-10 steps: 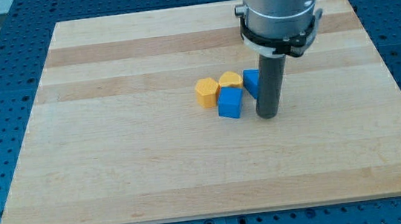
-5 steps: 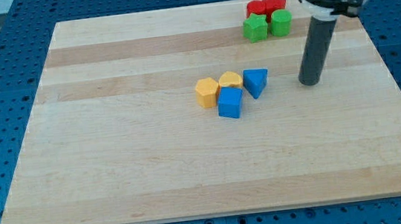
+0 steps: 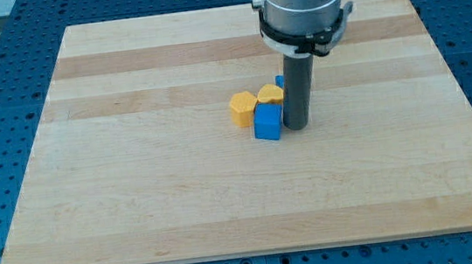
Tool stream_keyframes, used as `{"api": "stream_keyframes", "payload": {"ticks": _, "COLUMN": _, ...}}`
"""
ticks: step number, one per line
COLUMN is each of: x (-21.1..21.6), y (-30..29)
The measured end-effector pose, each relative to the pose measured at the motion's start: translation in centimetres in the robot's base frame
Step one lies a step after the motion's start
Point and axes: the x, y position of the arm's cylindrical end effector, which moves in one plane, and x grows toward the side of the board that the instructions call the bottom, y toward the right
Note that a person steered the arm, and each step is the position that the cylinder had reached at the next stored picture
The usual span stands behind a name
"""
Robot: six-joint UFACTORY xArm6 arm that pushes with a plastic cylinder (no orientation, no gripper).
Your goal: Move the blue triangle near to the yellow heart
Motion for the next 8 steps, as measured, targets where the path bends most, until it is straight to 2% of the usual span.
{"api": "stream_keyframes", "payload": {"ticks": 2, "x": 2.8, "y": -1.3}}
{"api": "stream_keyframes", "payload": {"ticks": 4, "x": 2.3, "y": -3.1}}
{"api": "stream_keyframes", "payload": {"ticks": 8, "x": 1.6, "y": -3.1}}
